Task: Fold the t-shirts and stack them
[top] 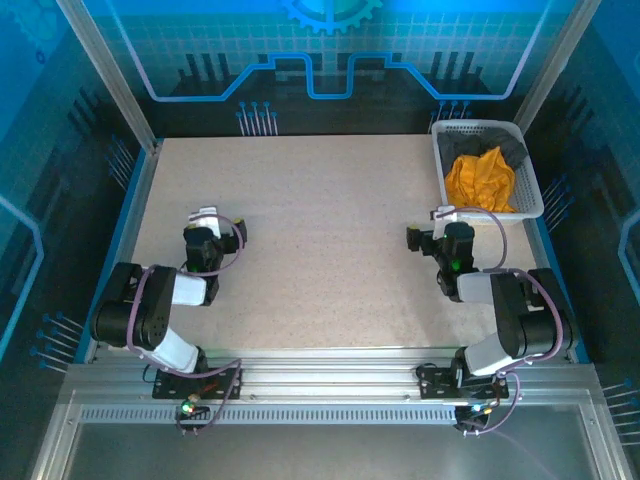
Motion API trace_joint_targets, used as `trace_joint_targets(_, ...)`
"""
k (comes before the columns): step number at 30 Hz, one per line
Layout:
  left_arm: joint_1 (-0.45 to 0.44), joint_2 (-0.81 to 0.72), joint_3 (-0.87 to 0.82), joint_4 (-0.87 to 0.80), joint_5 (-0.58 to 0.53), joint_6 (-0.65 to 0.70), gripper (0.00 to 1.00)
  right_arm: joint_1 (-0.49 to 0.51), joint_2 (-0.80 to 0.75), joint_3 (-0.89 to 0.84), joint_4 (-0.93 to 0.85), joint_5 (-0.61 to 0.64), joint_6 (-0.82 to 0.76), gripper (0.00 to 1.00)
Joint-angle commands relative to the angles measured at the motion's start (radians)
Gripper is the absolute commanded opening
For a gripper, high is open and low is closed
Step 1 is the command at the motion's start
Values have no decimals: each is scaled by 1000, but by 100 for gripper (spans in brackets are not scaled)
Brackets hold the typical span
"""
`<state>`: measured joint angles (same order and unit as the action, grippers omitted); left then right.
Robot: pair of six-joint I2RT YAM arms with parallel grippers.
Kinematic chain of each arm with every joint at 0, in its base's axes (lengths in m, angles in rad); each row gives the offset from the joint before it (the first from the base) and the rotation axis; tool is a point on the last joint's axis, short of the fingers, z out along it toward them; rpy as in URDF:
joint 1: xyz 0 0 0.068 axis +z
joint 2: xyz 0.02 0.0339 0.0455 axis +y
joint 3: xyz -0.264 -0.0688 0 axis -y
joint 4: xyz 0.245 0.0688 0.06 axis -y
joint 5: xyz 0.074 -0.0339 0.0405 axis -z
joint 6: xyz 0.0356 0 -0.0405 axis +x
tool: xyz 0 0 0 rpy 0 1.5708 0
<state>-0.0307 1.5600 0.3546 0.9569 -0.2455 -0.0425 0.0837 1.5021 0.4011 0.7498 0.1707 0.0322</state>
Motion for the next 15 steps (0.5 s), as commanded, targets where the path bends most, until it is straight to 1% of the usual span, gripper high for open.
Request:
trace_joint_targets(1, 1, -6, -22, 60, -5, 13, 99, -12, 0, 18, 26, -14, -12, 100)
trace_joint_targets(15, 2, -6, -17, 52, -6, 13, 99, -11, 0, 18, 26, -13, -12, 100)
